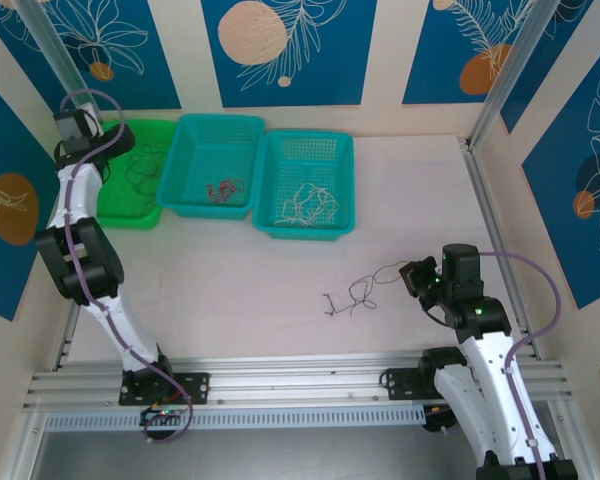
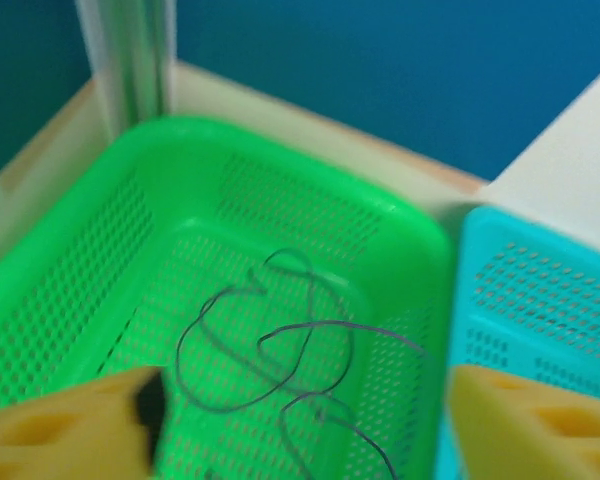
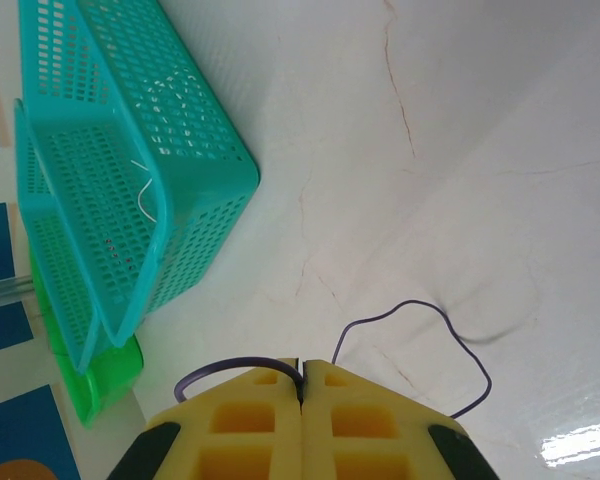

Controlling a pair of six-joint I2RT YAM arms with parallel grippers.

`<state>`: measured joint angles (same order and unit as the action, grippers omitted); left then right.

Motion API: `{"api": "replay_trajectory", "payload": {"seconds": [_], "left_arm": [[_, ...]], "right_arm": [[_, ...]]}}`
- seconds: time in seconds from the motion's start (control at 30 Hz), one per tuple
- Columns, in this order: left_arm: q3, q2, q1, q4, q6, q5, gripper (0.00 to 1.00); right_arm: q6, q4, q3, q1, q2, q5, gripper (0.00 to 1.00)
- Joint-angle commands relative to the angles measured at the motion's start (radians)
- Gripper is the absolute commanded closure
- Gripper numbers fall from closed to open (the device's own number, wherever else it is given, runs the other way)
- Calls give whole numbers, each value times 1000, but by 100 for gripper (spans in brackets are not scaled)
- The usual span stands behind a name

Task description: Untangle the cables

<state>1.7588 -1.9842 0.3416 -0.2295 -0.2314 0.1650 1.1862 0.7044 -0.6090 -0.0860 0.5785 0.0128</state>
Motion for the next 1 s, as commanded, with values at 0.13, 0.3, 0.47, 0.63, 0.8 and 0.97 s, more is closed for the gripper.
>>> {"api": "replay_trajectory", "payload": {"seconds": [0.13,0.3,0.47,0.63,0.8,0.97], "left_arm": [[-23,3,36,-109,-137,50,7],[-134,138,32,4,-208,150,7],[-282,363,-19,135,-280,235,7],[-467,606,-187,274,-216,325,7],[-626,766,-470,339,-45,378,7],[-774,826,-768,417,75,412,7]], "right_arm": [[21,32,-43,-7,-27,-21,100],[20,24,-44,-7,-26,-19,100],[27,-3,-28,-11,-22,-8,100],[7,-50,-46,-17,12,31,100],[-32,-68,-105,-37,64,47,100],[-56,-96,-155,-71,103,50,100]]}}
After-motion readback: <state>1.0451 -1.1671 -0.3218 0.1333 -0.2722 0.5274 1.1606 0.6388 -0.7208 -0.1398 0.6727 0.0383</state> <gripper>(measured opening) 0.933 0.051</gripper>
